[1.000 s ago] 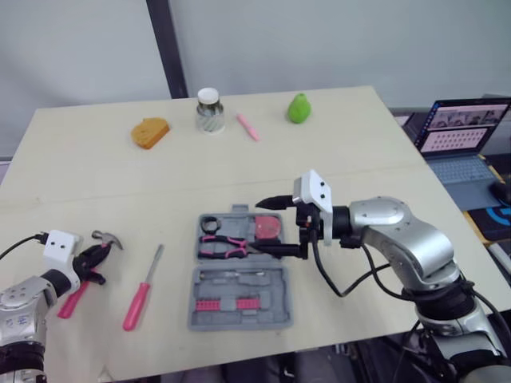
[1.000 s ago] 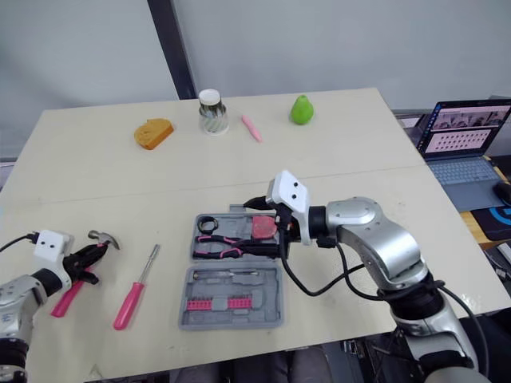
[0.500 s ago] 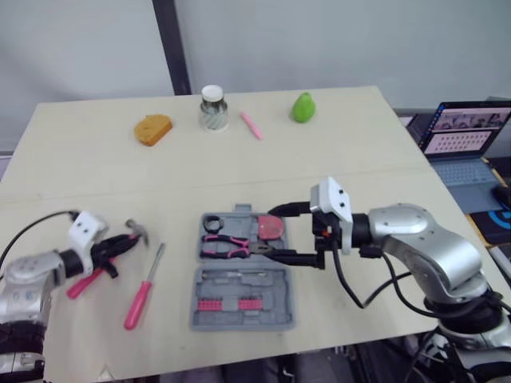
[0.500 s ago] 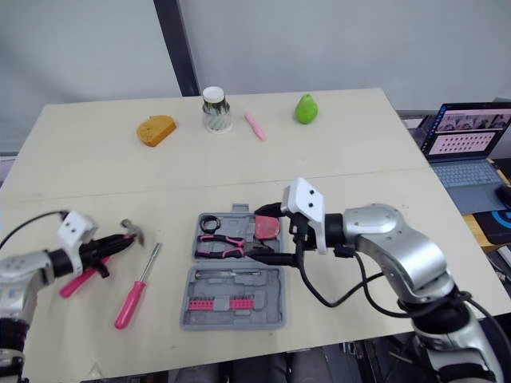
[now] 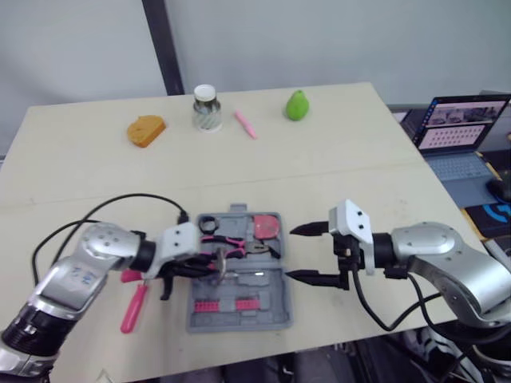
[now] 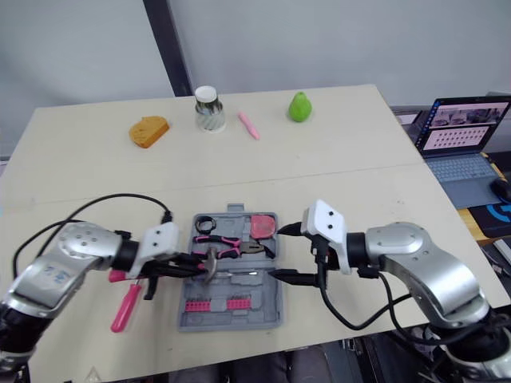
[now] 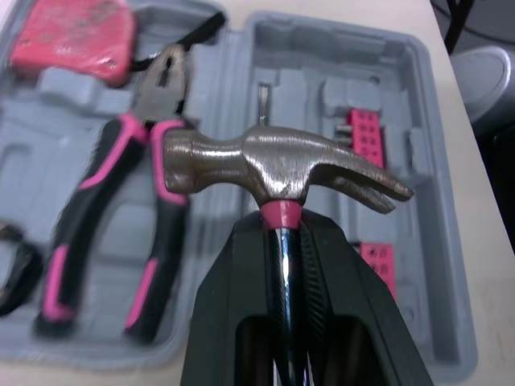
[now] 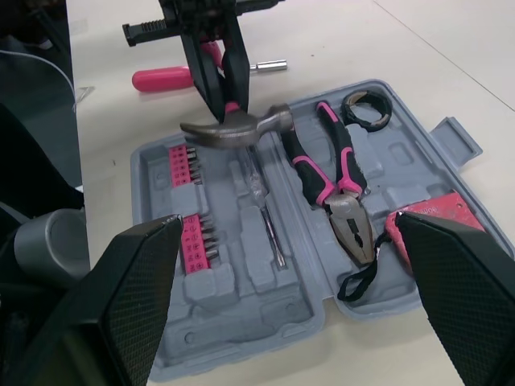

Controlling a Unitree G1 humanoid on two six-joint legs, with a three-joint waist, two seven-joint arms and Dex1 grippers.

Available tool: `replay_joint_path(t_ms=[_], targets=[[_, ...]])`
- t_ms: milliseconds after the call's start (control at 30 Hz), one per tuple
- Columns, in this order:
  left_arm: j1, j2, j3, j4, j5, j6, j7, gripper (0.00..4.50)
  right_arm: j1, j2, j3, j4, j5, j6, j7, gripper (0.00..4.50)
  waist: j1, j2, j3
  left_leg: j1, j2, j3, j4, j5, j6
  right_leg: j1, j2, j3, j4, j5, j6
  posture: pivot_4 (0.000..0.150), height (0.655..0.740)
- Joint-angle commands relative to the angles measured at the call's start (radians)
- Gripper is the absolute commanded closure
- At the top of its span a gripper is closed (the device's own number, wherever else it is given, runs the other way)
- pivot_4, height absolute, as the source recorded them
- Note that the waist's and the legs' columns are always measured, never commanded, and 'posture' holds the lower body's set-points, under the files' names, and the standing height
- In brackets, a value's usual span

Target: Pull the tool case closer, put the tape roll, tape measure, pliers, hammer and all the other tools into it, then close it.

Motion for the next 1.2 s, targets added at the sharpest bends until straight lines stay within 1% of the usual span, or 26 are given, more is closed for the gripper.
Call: replay_joint_path(t_ms=[33, 133, 433, 600, 767, 867, 1000, 1200], targets=[[-0.058, -0.025, -0.068, -0.081, 0.031, 0.062, 0.015, 4.48, 0.016, -0.017, -0.037, -0.043, 0.020, 0.005, -0.008, 0.00, 0.005, 0.000, 0.000, 0.000, 0.000, 0.000, 0.000, 0.000, 0.000, 0.000, 0.000, 0.000, 0.000, 0.000, 0.000, 0.150, 0.7400], [-0.082, -0.031, -0.118, -0.107, 0.065, 0.097, 0.030, 4.48, 0.024, -0.015, -0.042, -0.049, 0.021, 0.012, -0.017, 0.00, 0.012, 0.000, 0.000, 0.001, 0.000, 0.000, 0.000, 0.000, 0.000, 0.000, 0.000, 0.001, 0.001, 0.000, 0.000, 0.150, 0.7400], [-0.134, -0.114, -0.206, -0.147, 0.103, 0.234, 0.108, 4.48, 0.054, -0.001, -0.050, -0.075, 0.025, 0.027, -0.054, 0.00, 0.038, -0.001, 0.000, 0.001, -0.001, 0.000, 0.001, 0.000, 0.000, 0.000, 0.000, 0.002, 0.001, 0.000, 0.000, 0.150, 0.7400], [-0.157, -0.164, -0.238, -0.185, 0.097, 0.328, 0.146, 4.48, 0.072, -0.002, -0.057, -0.096, 0.037, 0.036, -0.073, 0.00, 0.042, -0.001, 0.000, 0.001, -0.001, 0.000, 0.001, 0.000, 0.000, 0.000, 0.000, 0.002, 0.001, 0.000, 0.000, 0.150, 0.7400], [-0.155, -0.204, -0.277, -0.176, 0.116, 0.371, 0.193, 4.48, 0.094, -0.006, -0.070, -0.115, 0.050, 0.046, -0.088, 0.00, 0.042, -0.001, 0.000, 0.001, -0.001, 0.000, 0.002, 0.000, 0.001, 0.000, 0.000, 0.003, 0.002, 0.000, 0.000, 0.150, 0.7400], [-0.174, -0.253, -0.298, -0.172, 0.112, 0.427, 0.229, 4.48, 0.107, -0.011, -0.077, -0.124, 0.054, 0.049, -0.094, 0.00, 0.043, -0.001, 0.001, 0.001, -0.001, 0.000, 0.005, 0.000, 0.001, 0.001, 0.000, 0.003, 0.002, 0.000, -0.001, 0.150, 0.7400], [-0.200, -0.292, -0.341, -0.171, 0.103, 0.438, 0.231, 4.48, 0.113, -0.010, -0.080, -0.132, 0.059, 0.055, -0.101, 0.00, 0.043, -0.001, 0.001, 0.001, 0.000, -0.002, 0.007, 0.000, 0.002, 0.002, 0.000, 0.003, 0.003, 0.001, -0.001, 0.150, 0.7400], [-0.226, -0.314, -0.368, -0.149, 0.106, 0.448, 0.244, 4.48, 0.114, -0.010, -0.086, -0.137, 0.067, 0.063, -0.112, 0.00, 0.043, -0.001, 0.001, 0.001, -0.001, -0.002, 0.007, 0.000, 0.002, 0.002, 0.000, 0.003, 0.003, 0.001, -0.001, 0.150, 0.7400]])
